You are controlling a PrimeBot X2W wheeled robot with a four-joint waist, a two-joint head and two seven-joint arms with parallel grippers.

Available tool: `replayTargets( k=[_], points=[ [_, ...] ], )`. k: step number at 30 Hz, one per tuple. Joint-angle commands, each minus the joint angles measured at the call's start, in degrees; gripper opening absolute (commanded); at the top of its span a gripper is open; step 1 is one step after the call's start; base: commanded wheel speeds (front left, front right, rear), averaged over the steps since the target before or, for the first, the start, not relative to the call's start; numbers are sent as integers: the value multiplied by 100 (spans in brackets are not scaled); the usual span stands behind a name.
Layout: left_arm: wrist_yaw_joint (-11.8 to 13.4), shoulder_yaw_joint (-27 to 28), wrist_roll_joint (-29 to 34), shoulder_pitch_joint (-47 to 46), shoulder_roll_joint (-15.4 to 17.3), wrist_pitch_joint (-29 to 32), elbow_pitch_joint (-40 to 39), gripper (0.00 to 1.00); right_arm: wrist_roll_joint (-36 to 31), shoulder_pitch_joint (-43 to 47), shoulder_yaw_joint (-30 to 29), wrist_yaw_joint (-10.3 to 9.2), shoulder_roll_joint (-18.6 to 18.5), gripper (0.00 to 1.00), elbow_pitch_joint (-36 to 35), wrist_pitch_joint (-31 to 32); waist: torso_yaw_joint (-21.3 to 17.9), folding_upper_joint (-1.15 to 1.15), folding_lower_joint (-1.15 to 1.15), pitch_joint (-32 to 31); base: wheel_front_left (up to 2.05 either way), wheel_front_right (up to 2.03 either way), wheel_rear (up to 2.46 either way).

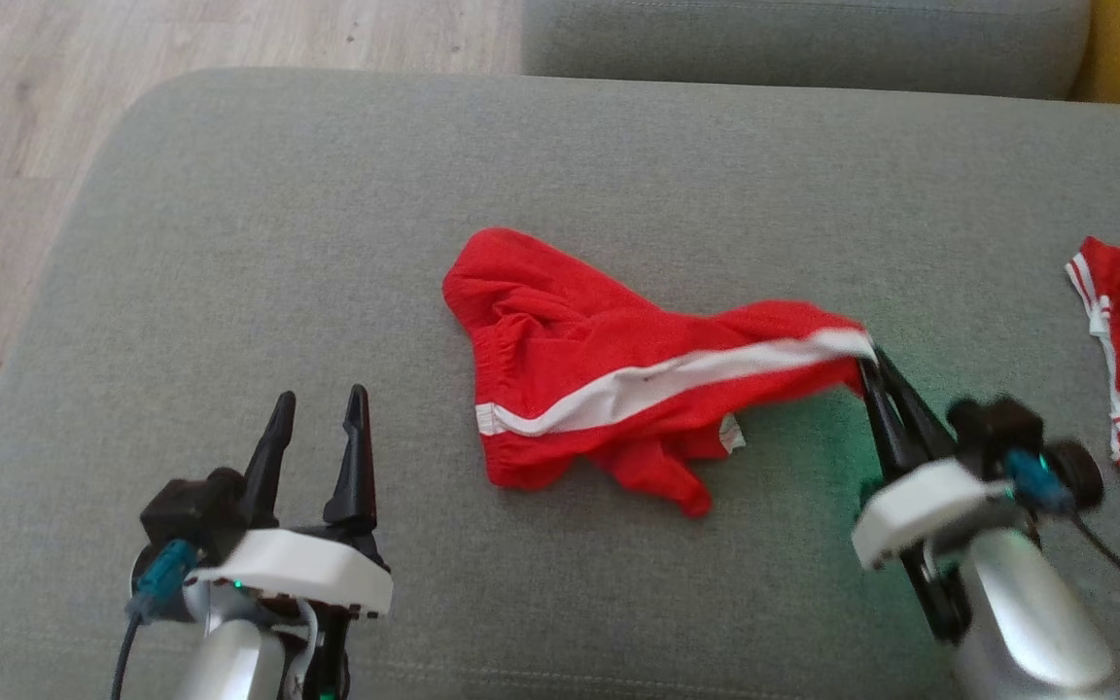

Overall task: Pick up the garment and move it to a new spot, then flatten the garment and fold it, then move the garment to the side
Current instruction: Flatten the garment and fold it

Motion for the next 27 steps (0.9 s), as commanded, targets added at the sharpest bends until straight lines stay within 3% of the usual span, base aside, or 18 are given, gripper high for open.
replayTargets(
  k=[1,10,12,13,27],
  points=[
    [30,236,52,-123,6,-70,-217,100,-67,-55,13,37,54,0,-239,-38,-29,0,0,8,0,0,0],
    [21,242,86,-142,6,-70,-218,100,-365,423,-480,37,220,3,-214,5,-183,0,0,15,0,0,0],
    [13,245,87,-142,6,-70,-209,100,-450,458,-562,37,247,73,-159,-5,-197,0,0,10,0,0,0],
    [11,245,87,-142,6,-70,-205,100,-456,478,-610,37,265,100,-133,-10,-202,0,0,7,0,0,0],
    [1,202,45,-70,6,-70,-200,100,-504,821,-1136,37,381,100,-399,-51,-297,0,0,-133,0,0,0]
  ],
)
